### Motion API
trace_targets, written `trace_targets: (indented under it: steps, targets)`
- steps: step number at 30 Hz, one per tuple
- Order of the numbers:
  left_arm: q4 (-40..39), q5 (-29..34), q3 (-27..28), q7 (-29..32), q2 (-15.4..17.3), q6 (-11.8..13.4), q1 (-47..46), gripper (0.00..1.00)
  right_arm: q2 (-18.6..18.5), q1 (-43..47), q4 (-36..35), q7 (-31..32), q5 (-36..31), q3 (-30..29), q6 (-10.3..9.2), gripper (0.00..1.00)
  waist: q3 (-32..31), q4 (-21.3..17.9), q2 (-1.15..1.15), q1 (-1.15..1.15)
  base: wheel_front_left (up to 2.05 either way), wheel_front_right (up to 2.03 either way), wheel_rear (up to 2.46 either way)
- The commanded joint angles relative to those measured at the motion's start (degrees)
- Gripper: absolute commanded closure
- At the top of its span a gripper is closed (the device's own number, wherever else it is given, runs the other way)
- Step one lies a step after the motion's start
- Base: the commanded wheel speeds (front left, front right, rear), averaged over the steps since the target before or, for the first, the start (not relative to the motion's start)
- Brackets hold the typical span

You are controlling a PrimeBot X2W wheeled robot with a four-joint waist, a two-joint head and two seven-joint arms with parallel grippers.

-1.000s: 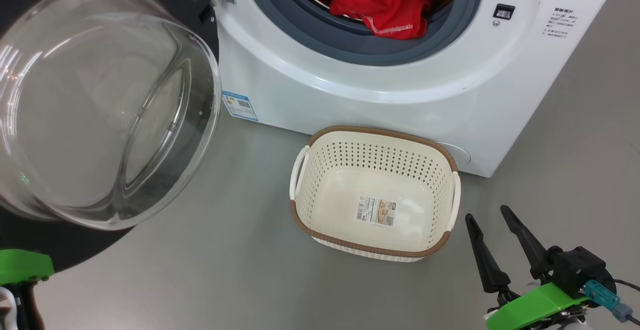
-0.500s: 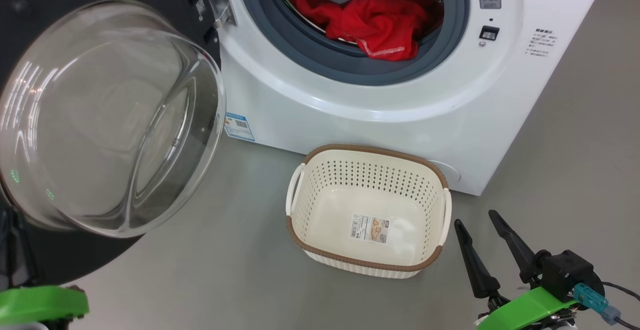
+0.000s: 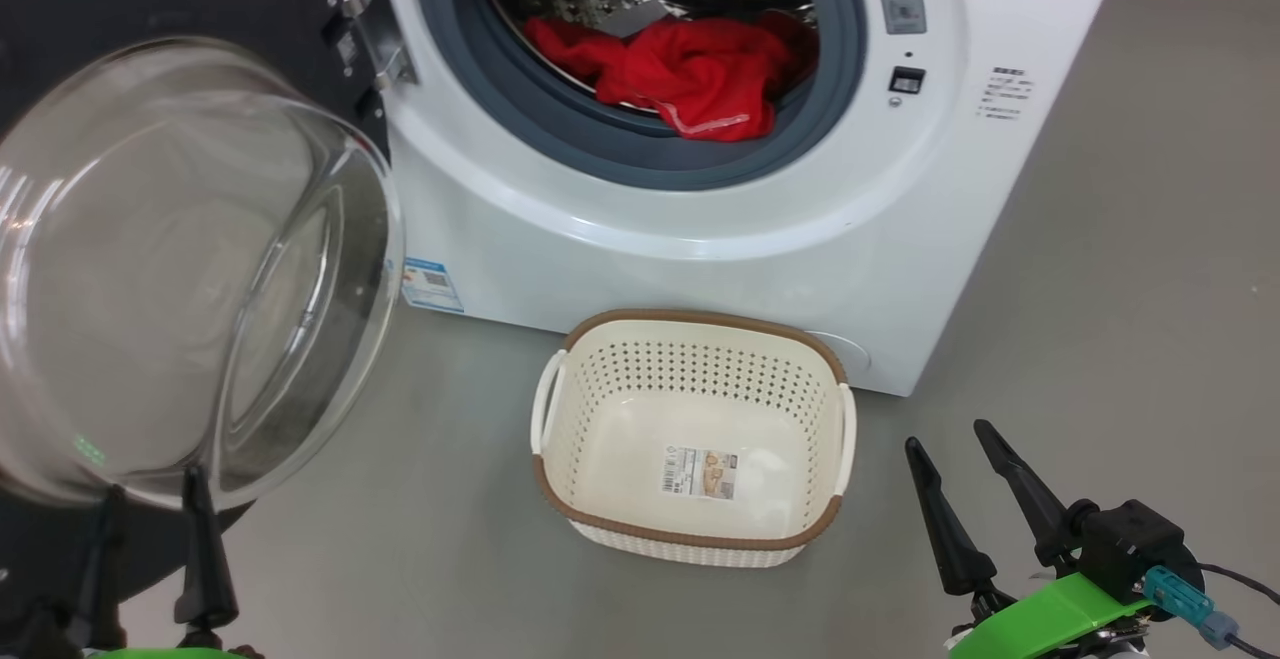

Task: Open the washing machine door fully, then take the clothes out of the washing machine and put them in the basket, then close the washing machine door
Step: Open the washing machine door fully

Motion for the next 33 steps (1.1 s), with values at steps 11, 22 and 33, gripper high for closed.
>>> trace_targets:
  steps: [11, 22, 33]
  targets:
    - [-4.5, -2.5, -6.6, -0.3, 1.6, 0.1, 1.1, 0.00, 0.7, -1.0, -1.8, -0.4, -0.1, -0.7, 0.43, 0.00, 1.1, -8.6, 0.00, 0.00, 0.00, 0.00, 0.00]
    - [-6.3, -2.1, -10.3, -0.3, 3.1, 0.1, 0.7, 0.00, 1.7, -2.0, -2.4, -0.4, -0.3, -2.8, 0.43, 0.00, 3.5, -16.6, 0.00, 0.00, 0.00, 0.00, 0.00]
    - [-7.0, -1.2, -11.4, -0.3, 3.6, 0.1, 0.6, 0.00, 2.2, -2.4, -2.8, -0.4, -0.3, -3.7, 0.43, 0.00, 4.4, -22.3, 0.00, 0.00, 0.00, 0.00, 0.00]
